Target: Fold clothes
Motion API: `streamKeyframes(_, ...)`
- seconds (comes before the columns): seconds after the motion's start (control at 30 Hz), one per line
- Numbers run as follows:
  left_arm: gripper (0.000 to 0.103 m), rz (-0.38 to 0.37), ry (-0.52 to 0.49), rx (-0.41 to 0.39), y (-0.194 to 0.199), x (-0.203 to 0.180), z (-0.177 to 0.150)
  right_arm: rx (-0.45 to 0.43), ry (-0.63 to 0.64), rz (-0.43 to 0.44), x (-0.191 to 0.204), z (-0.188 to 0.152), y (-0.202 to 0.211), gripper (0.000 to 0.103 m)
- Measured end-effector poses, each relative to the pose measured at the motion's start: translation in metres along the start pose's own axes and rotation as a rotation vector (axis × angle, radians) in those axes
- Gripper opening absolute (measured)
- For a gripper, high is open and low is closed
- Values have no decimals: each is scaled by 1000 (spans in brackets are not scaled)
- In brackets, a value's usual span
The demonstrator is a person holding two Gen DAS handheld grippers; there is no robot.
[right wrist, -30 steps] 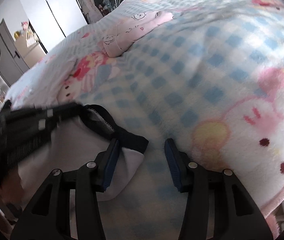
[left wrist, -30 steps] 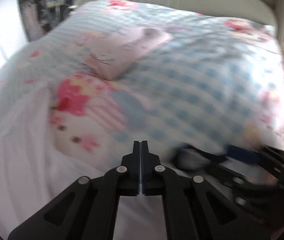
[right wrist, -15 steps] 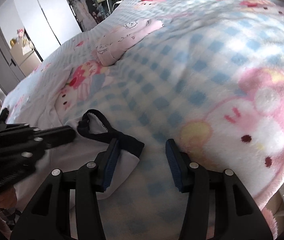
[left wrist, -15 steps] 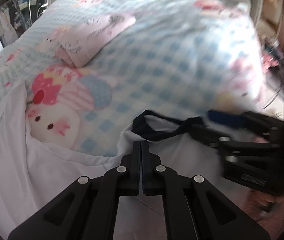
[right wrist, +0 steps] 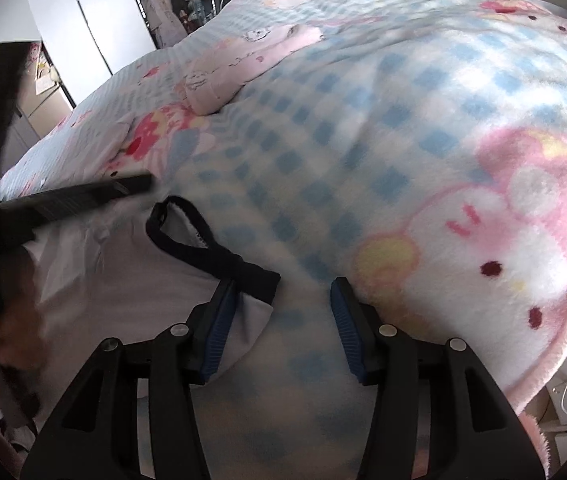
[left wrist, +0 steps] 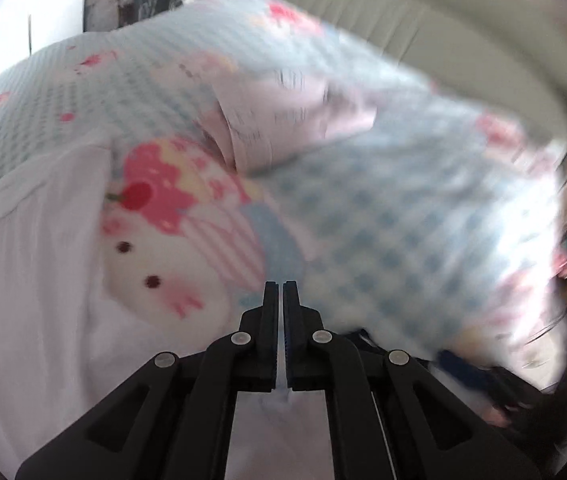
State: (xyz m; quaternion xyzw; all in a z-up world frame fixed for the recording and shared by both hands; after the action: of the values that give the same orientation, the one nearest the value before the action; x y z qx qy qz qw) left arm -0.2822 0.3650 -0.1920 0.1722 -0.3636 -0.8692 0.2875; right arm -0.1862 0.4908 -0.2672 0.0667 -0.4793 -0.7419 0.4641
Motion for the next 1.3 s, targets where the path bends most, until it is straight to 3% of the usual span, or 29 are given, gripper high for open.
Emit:
streamKeyframes(0.07, 15, 34, -45, -3, 29, 3, -17, -44, -23, 49, 1, 7, 13, 50)
streamKeyframes(0.1, 28, 61, -54, 29, 38, 8, -32, -75, -30, 71, 1, 10, 22, 51)
streamKeyframes(0.13, 34, 88, -64, 62, 47, 14, -47, -98, -29, 87, 3, 11, 30, 51)
streamKeyframes(0.23, 36, 142, -32, 106, 73, 27, -94, -107, 10, 164, 26, -6, 51, 51)
streamKeyframes(0.37, 36, 196, 106, 93, 103, 49, -147, -26, 149, 252, 76, -58, 67, 51)
streamKeyframes(0.43, 36, 224, 172, 111, 113, 61, -172, 24, 253, 190, 87, -84, 57, 51)
streamKeyframes(0.53, 36, 265, 229, 144, 126, 78, -205, 80, 264, 79, 72, -95, 39, 51)
streamKeyframes(0.7, 36, 255, 338, 41, 168, 100, -228, 50, 145, 78, 51, -80, 51, 51)
streamKeyframes(0.8, 36, 232, 409, -24, 184, 108, -240, -26, 210, 131, 72, -82, 74, 52)
streamKeyframes(0.87, 36, 234, 408, -42, 188, 105, -243, -24, 292, 200, 102, -99, 86, 52)
streamKeyframes(0.93, 36, 240, 385, -43, 191, 100, -246, 10, 366, 253, 129, -122, 91, 52)
streamKeyframes(1.03, 36, 241, 362, -26, 197, 92, -254, 105, 459, 201, 143, -164, 72, 52)
streamKeyframes(1.3, 39, 228, 305, 34, 207, 68, -282, 127, 505, 210, 146, -182, 82, 52)
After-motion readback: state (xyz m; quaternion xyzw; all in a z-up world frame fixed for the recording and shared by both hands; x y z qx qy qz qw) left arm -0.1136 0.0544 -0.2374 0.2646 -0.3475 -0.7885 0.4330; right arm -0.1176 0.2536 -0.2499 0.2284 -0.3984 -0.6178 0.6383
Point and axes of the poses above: each gripper's, at about its wrist camera, not at the fingertips, and y roughly against the way its jaws point, x to its left, z to its top, the point moved 10 cm from there along -y, roughly the way its jaws point, and after that the axes turned 14 degrees about -y, right-handed, at the moved point
